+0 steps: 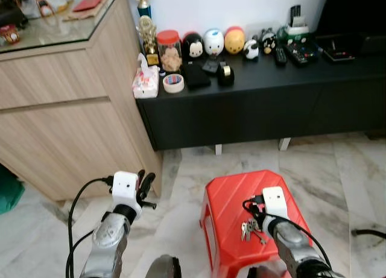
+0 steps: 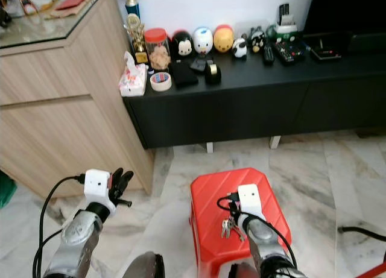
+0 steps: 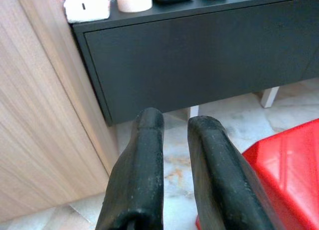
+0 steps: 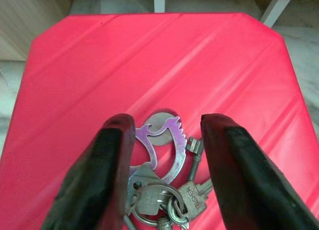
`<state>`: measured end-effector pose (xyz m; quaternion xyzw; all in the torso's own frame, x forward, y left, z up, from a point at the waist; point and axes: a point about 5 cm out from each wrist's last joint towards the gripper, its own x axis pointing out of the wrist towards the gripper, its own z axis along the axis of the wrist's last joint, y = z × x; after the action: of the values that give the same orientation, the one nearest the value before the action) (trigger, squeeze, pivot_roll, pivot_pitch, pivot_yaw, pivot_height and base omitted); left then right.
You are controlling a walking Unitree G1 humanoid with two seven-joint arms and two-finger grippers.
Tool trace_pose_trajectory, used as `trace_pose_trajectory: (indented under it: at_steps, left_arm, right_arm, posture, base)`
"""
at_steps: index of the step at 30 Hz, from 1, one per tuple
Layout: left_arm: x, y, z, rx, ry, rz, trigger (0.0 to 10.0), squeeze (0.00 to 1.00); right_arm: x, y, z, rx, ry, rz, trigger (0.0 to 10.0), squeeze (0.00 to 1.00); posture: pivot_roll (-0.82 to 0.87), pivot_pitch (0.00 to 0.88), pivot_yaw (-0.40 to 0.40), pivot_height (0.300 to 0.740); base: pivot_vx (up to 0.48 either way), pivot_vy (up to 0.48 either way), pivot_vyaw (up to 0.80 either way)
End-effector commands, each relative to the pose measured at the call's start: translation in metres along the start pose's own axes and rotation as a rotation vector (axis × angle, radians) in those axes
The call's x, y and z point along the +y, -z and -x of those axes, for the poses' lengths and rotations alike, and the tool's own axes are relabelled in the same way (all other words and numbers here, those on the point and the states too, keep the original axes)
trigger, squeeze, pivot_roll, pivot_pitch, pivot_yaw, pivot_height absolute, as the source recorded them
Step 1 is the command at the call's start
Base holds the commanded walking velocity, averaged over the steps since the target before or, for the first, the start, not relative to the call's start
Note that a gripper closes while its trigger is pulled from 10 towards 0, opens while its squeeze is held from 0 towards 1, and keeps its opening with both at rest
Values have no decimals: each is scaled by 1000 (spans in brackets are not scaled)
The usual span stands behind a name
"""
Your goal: Hang keys on a hook
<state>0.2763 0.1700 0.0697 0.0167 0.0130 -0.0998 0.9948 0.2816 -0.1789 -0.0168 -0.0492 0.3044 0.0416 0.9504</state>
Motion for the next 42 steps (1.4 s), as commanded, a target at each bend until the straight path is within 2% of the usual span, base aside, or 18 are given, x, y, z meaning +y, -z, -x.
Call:
trace_pose_trajectory:
  at_steps: [1, 2, 3, 4, 5, 13, 26, 34, 36, 37, 42]
  left_arm:
    - [-2, -3, 2, 10, 1, 0, 10000, 0]
    - [-5, -6, 5, 11, 4, 2, 10000, 0]
    - [-8, -9, 8, 12, 6, 5, 10000, 0]
    - [-8, -9, 8, 12, 6, 5, 10000, 0]
    - [-10, -10, 10, 14, 6, 7, 10000, 0]
    - [-17, -19, 20, 44, -2, 20, 10000, 0]
    - [-14, -14, 27, 96, -22, 28, 10000, 0]
    - [-13, -11, 28, 108, -22, 28, 10000, 0]
    - [-13, -11, 28, 110, -22, 28, 10000, 0]
    - [-12, -10, 29, 112, -22, 28, 10000, 0]
    - [-12, -6, 29, 121, -21, 28, 10000, 0]
  right_arm:
    - [3, -5, -2, 2, -11, 2, 10000, 1000]
    - [3, -6, -2, 2, -14, 9, 10000, 1000]
    - [3, -6, -3, 10, -21, 23, 10000, 753]
    - [3, -6, -3, 10, -21, 23, 10000, 753]
    - [2, -6, -2, 15, -25, 28, 10000, 0]
    - [3, 6, -1, 102, -71, 65, 10000, 0]
    - [4, 17, 2, 143, -103, 77, 10000, 0]
    - [0, 31, 6, 195, -76, 66, 10000, 0]
    - [1, 32, 7, 187, -84, 56, 9608, 0]
    - [2, 32, 7, 187, -86, 56, 0, 0]
    - [3, 33, 7, 189, -83, 50, 0, 0]
  posture:
    - [21, 87, 62, 640]
    - [24, 95, 60, 640]
    - [28, 107, 57, 640]
    - [28, 107, 57, 640]
    - [30, 113, 56, 640]
    - [54, 143, 46, 640]
    - [73, 166, 42, 640]
    - [76, 172, 46, 640]
    - [78, 173, 47, 640]
    - [76, 174, 48, 640]
    - [75, 174, 50, 640]
  base:
    - [0, 0, 0]
    - [0, 0, 0]
    - [0, 0, 0]
    - [0, 0, 0]
    - [0, 0, 0]
    - [0, 0, 0]
    - [0, 0, 0]
    - [0, 0, 0]
    - [0, 0, 0]
    - [0, 0, 0]
    - [0, 0, 0]
